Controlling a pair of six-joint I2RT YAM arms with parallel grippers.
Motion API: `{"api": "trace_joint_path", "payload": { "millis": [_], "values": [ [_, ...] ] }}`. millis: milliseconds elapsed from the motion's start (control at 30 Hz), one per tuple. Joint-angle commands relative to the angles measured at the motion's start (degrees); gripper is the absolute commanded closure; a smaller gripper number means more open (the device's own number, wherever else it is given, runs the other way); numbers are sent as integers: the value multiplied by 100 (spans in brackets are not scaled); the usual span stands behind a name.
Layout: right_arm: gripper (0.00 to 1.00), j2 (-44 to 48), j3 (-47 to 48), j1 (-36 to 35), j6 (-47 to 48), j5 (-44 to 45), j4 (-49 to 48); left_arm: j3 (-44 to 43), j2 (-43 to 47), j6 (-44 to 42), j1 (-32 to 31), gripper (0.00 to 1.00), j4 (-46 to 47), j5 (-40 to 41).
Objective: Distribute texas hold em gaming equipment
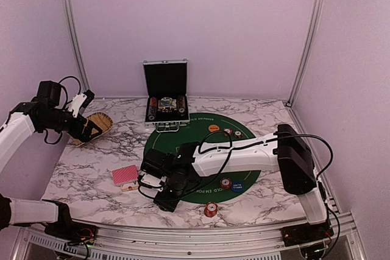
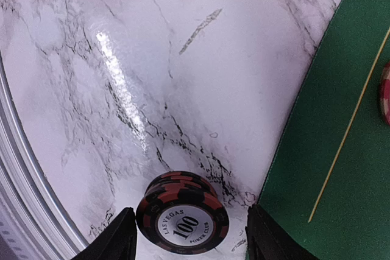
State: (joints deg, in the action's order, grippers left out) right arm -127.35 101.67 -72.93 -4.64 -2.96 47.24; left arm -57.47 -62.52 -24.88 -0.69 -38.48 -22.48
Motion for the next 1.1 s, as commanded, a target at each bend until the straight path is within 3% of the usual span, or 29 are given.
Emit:
{"api": "trace_joint_path", "payload": {
  "millis": [0, 633, 1067],
  "values": [
    [41, -79, 232, -57, 25, 6, 17, -98, 109, -51, 33, 1, -173, -41],
    [56, -122, 178, -64, -43, -60, -75, -106, 139, -68, 31, 1, -185, -3],
    [76, 47, 285, -64, -89, -45, 22, -115, 143, -78, 30, 1, -178, -31]
  ]
}}
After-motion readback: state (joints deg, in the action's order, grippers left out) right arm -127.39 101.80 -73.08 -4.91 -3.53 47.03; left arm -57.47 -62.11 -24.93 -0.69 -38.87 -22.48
